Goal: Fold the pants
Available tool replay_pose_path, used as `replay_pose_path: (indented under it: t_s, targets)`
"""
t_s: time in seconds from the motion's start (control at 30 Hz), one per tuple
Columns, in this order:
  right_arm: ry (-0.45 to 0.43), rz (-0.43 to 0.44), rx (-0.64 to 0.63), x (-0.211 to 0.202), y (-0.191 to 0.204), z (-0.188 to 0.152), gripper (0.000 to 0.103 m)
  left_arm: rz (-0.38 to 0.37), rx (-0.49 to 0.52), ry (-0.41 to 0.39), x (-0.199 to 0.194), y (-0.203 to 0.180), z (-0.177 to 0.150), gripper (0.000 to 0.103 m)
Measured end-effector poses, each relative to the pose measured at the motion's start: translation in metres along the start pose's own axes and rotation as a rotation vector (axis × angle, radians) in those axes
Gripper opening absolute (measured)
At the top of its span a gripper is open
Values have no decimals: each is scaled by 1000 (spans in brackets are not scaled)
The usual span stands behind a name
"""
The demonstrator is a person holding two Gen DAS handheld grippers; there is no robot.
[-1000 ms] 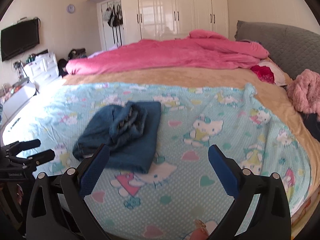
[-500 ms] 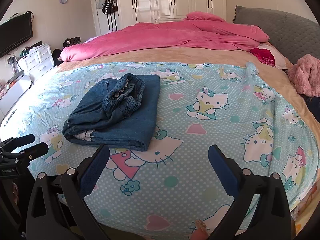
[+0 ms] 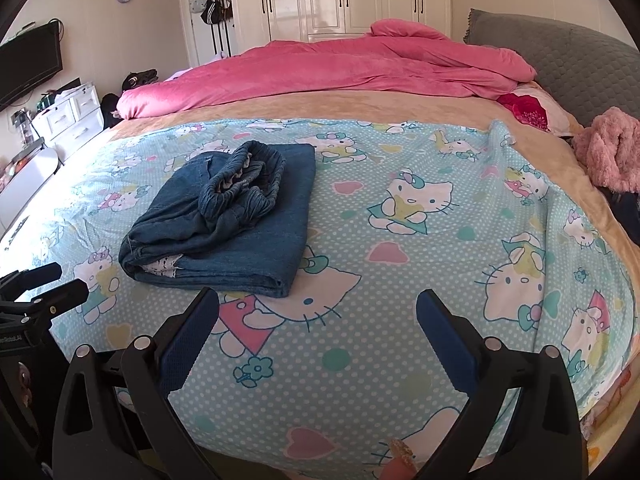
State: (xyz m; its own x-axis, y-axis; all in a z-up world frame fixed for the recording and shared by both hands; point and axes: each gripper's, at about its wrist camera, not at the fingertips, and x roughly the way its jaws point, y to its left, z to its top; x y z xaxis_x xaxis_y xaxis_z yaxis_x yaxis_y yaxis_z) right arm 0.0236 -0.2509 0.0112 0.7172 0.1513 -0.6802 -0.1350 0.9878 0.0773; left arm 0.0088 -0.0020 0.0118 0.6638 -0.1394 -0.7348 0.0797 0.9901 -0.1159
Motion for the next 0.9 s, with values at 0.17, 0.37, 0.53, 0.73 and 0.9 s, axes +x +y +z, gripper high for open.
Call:
replay_pose_path:
  t_s: [0.17, 0.37, 0.53, 0.73, 0.9]
  targets:
    - [-3, -2, 0, 0, 0, 1, 99, -3, -7, 5, 0, 1, 0, 94]
    - [1, -3, -2, -1, 0, 1, 99, 0, -9, 8, 1, 1, 0, 94]
    - [1, -2, -3, 0, 0, 1, 99, -2, -16, 13, 1, 3, 1, 94]
    - [5, 2, -5, 3, 1, 1, 99, 11, -16, 21, 2, 3, 1, 94]
    - [5, -1, -6, 2, 1, 1, 99, 12, -11, 15, 0, 3, 2, 94]
